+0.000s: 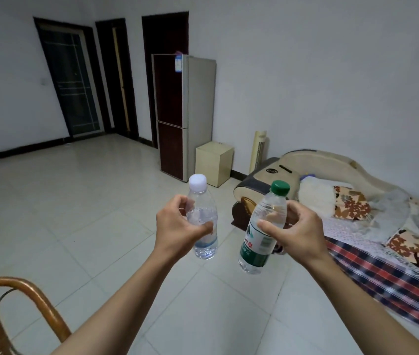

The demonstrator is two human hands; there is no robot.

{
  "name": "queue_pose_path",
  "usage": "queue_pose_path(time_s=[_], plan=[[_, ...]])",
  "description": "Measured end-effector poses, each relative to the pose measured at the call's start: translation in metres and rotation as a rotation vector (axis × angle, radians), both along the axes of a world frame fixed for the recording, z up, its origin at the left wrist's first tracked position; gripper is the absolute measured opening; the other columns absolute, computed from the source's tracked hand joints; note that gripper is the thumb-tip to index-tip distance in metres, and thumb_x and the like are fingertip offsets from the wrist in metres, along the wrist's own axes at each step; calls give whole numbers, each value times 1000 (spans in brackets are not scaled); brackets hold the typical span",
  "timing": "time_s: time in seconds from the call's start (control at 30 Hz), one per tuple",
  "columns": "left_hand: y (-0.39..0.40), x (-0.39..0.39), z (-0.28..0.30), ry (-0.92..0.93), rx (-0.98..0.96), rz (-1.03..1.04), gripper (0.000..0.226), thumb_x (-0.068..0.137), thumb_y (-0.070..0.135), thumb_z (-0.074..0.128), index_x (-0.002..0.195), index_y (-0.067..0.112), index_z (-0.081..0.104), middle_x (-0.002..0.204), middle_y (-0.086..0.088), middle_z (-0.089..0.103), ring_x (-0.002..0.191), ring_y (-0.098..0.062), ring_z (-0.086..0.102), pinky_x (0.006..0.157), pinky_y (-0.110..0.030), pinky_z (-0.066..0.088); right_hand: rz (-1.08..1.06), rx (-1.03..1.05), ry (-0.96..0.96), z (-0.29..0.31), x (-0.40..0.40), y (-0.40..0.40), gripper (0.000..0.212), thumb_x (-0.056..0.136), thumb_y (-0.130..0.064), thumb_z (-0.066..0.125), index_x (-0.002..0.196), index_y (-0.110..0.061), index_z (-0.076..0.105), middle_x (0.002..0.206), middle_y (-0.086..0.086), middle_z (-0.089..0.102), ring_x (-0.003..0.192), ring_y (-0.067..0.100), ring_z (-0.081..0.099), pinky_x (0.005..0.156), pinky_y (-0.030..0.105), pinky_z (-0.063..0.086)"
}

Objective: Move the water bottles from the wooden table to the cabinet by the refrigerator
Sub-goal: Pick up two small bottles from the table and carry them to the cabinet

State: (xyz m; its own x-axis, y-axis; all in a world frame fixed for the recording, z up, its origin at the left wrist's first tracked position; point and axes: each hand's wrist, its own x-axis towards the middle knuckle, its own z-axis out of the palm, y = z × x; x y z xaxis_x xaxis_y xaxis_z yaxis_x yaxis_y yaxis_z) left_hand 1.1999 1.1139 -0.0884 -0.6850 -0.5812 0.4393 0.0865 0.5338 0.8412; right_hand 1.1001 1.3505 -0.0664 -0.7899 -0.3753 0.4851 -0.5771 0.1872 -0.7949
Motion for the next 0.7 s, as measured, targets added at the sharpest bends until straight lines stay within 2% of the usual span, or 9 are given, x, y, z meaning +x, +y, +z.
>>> queue_pose_path(time_s=[0.23,0.37,0.57,0.7], plan=[[-55,-110,2,-21,-11,59,48,47,35,84,87,22,62,82,3,68,76,-15,66,63,-27,57,-2,-2,5,-8,-132,-59,34,66,-27,90,91,-33,67,90,-27,72,82,-5,69,63,9,52],[-85,-167,8,-18,10,98,47,46,33,84,86,22,61,83,3,68,75,-12,63,66,-31,57,20,-1,-4,-4,-199,-96,39,65,-32,89,98,-29,69,90,-19,74,83,-3,69,65,12,55],[-130,-240,11,-43,-5,112,47,48,34,84,87,23,61,83,3,68,79,-16,66,66,-33,59,47,20,-24,-1,-273,-146,39,66,-34,88,99,-34,65,93,-19,72,86,-9,67,63,7,51],[-162,-288,-4,-40,51,130,48,47,33,84,88,22,62,84,3,68,78,-15,66,68,-36,59,31,25,-45,-12,-316,-177,38,66,-32,88,94,-37,63,91,-20,71,86,-10,66,63,5,50]])
